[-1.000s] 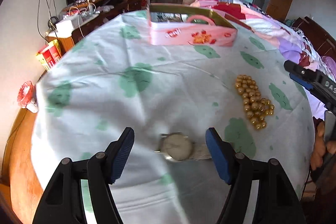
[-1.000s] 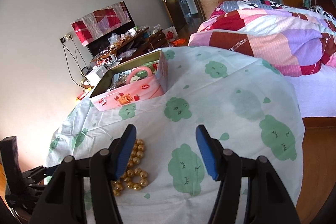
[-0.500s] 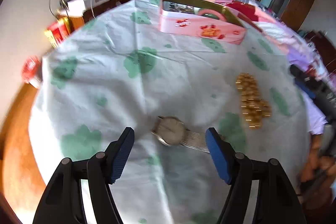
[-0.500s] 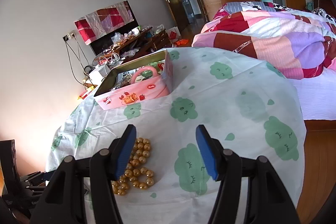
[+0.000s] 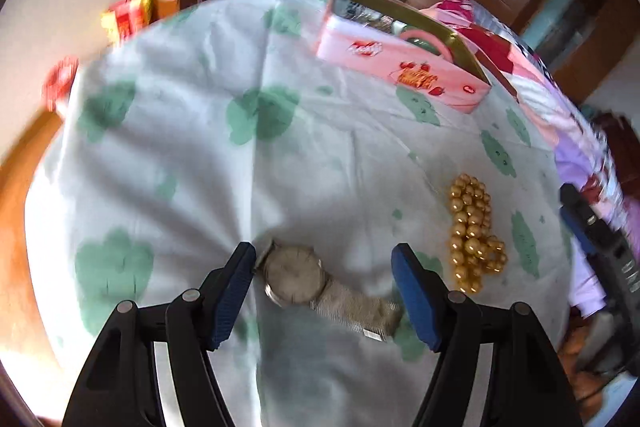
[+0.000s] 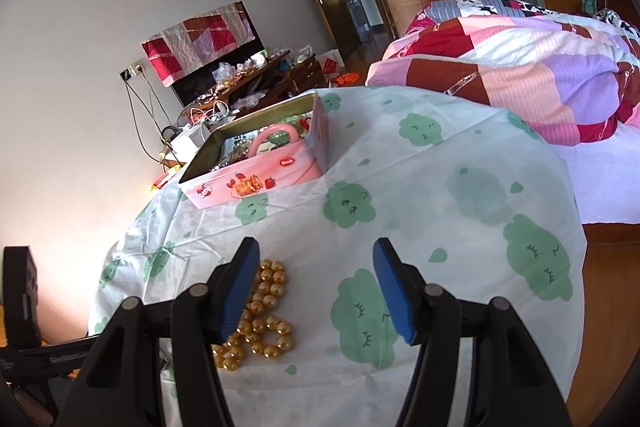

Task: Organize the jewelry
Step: 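Grasp the silver wristwatch by its case with the left tool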

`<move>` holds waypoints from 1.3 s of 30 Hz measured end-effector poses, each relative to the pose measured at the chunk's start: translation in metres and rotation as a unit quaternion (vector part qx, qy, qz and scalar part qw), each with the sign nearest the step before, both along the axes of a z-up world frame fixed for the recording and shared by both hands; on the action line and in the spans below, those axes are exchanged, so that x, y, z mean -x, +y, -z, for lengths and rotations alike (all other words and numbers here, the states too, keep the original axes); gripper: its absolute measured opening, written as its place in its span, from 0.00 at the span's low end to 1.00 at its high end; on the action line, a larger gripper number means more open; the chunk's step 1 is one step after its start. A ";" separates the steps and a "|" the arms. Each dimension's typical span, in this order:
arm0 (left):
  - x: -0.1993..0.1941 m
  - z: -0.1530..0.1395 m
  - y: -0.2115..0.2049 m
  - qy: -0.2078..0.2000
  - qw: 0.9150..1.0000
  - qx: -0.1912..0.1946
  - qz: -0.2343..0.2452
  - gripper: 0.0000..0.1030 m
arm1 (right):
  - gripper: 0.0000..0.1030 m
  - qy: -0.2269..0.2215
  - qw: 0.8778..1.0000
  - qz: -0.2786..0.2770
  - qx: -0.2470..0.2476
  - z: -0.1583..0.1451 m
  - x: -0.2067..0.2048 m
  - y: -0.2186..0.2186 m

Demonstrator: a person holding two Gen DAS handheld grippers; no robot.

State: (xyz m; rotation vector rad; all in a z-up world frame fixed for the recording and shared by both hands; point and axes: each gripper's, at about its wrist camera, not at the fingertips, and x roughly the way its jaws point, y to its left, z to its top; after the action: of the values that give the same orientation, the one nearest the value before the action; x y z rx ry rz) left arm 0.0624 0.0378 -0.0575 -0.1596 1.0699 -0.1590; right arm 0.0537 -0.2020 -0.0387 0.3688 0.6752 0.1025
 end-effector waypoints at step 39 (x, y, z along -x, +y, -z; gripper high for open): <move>-0.003 -0.020 -0.010 -0.061 0.989 0.008 0.137 0.53 | 0.61 0.000 1.000 0.011 -0.017 0.000 -0.001 -0.011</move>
State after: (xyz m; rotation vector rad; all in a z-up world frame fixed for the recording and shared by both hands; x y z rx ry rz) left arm 0.0654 0.0277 -0.0374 -0.0149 0.9656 -0.4199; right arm 0.0545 -0.2130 -0.0386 0.4081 0.6698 0.0926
